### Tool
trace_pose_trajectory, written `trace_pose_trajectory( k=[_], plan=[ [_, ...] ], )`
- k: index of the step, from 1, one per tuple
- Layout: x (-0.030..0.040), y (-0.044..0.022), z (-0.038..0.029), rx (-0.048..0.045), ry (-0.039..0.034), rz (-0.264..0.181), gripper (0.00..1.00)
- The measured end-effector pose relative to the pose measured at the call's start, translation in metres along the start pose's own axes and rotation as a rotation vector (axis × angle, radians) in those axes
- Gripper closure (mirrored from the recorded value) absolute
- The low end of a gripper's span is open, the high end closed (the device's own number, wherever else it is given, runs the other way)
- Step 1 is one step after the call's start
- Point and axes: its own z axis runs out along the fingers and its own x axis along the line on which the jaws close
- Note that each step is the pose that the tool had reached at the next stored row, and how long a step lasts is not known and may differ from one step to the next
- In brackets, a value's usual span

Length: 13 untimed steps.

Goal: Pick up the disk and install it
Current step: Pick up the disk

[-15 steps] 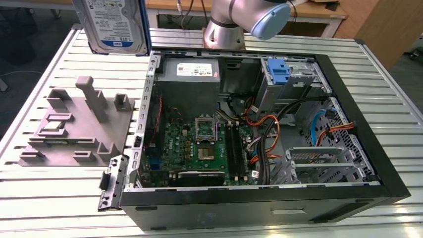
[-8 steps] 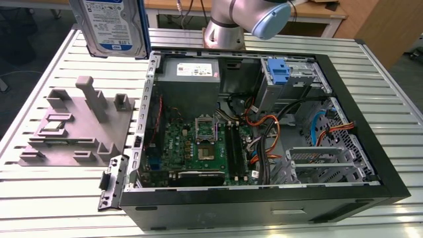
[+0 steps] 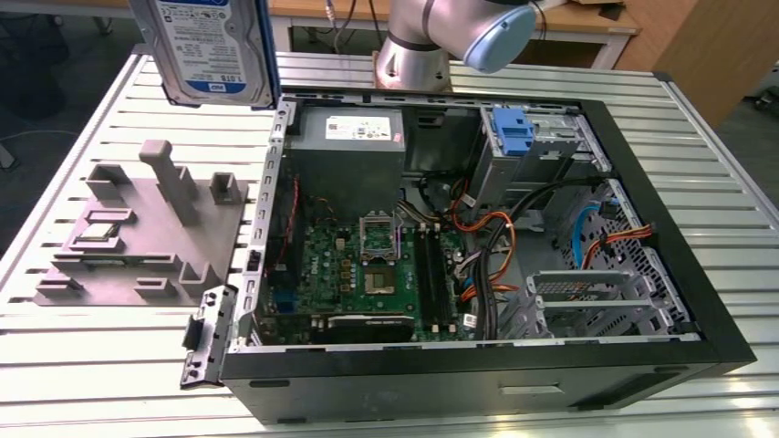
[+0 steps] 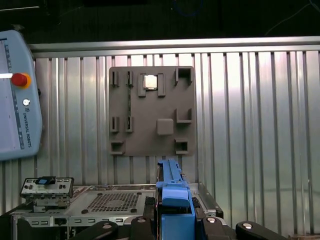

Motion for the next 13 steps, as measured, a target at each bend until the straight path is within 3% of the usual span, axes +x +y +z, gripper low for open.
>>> trace_pose_trajectory(
  k=[13],
  plan=[
    [-0.0003,-0.0083,-0.0001,0.0001,0.0000,0.000,0.64]
  ],
)
